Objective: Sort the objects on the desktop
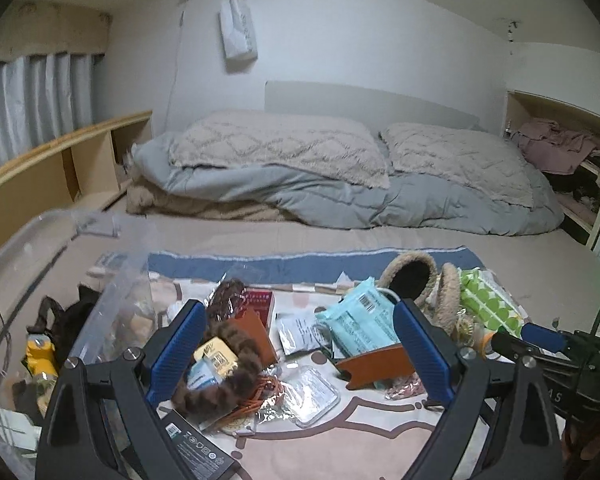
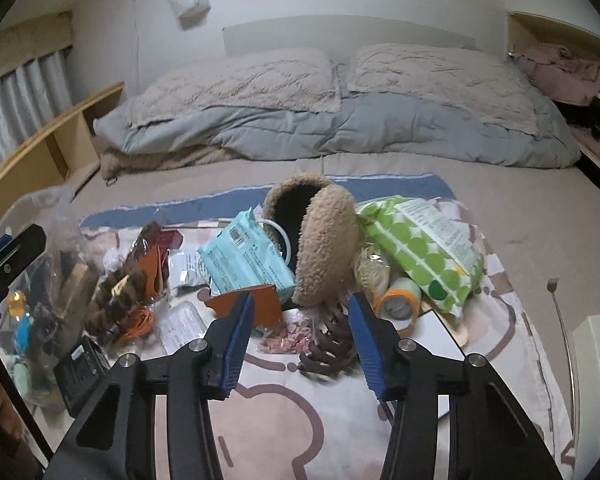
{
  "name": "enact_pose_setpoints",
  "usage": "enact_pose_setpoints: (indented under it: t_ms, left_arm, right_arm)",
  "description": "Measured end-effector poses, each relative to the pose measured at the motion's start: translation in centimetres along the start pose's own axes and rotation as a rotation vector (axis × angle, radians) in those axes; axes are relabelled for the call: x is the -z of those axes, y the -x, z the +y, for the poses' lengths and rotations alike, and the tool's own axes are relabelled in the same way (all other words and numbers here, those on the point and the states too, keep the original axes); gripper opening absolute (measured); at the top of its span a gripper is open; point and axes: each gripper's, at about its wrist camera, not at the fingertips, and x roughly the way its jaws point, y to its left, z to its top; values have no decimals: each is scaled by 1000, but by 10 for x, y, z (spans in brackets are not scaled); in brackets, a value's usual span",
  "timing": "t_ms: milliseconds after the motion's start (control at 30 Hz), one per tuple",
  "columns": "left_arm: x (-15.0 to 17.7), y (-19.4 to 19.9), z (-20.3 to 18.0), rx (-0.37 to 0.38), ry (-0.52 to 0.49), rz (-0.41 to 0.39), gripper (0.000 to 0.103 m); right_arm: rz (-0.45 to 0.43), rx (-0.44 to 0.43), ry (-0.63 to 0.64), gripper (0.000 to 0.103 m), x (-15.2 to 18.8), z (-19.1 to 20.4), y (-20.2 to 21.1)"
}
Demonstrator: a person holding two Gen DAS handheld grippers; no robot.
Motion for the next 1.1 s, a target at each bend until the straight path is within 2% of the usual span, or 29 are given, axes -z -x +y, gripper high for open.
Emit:
enact_pose_setpoints:
  t_ms: [133,233,400,433,500,567,633,733,833,1000,1100]
  left_arm:
    - [6,-19,9,7,37,36,95]
    - [8,-31,13,2,27,40,95]
    - [20,-57,18,-14,-7,90,95]
    - [23,-63,18,-22,-18,99,94]
    - [27,-73,18,-28,-39,112,89]
    - [29,-80,19,-21,-43,121,88]
    - [30,-89,20,-12,-38,130,84]
    - [31,-101,23,5,-3,146,79]
    - [30,-109,27,11,30,158,72]
    - [32,-121,36,-5,80,187,61]
    - [33,-126,35,-23,69,198,54]
  right_arm:
    - [7,10,-8,50,-3,3,-9]
    - [25,10,-17,50,-6,6,-18]
    - [34,42,18,49,-11,11,-33]
    - [40,51,19,46,-11,10,-38]
    - [60,65,13,38,-11,6,-47]
    - [77,97,13,37,-10,1,-56]
    - [75,135,18,31,-11,-3,-60]
    - [81,174,8,30,-10,-12,-66]
    - [108,178,-10,26,-10,-18,-76]
    - [131,151,-7,25,-11,-16,-89]
    - [143,136,-13,16,-12,-17,-97]
